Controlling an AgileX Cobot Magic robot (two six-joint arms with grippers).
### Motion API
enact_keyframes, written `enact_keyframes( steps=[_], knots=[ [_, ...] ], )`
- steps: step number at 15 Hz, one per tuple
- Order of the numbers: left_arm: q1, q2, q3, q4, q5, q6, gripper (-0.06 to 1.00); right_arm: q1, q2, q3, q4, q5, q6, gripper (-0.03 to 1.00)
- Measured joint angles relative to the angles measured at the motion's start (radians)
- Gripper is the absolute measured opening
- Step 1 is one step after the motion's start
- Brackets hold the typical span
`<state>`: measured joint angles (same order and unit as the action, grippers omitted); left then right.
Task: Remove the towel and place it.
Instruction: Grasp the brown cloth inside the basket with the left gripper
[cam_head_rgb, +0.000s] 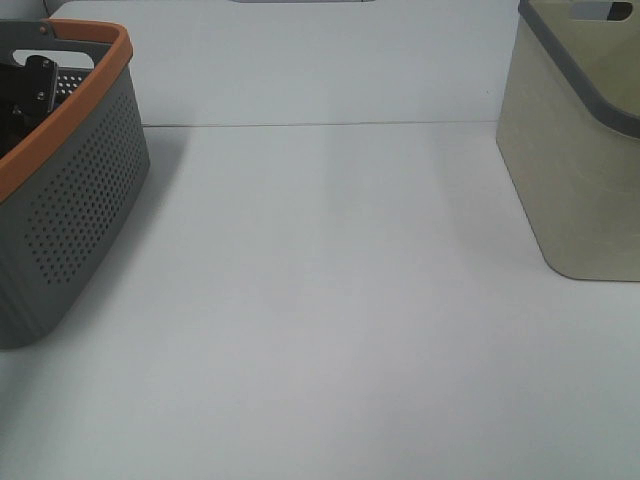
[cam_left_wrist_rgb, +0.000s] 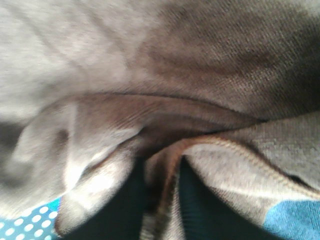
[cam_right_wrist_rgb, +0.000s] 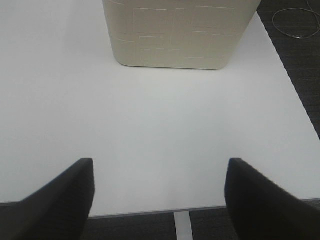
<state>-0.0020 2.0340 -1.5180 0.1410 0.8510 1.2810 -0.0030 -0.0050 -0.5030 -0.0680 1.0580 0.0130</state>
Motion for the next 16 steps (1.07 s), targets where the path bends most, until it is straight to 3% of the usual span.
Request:
enact_keyframes(
  steps=[1, 5, 16],
  knots=[
    [0.000, 0.000, 0.000, 0.004, 0.000, 0.000, 0.00, 0.000, 0.000, 0.000, 0.000, 0.000, 0.000, 0.73],
    [-0.008, -0.015, 0.000, -0.048, 0.000, -0.008, 0.00, 0.000, 0.000, 0.000, 0.000, 0.000, 0.000, 0.73],
    [-0.015, -0.470, 0.000, -0.053, -0.005, -0.284, 0.00, 0.000, 0.000, 0.000, 0.000, 0.000, 0.000, 0.73]
  ],
)
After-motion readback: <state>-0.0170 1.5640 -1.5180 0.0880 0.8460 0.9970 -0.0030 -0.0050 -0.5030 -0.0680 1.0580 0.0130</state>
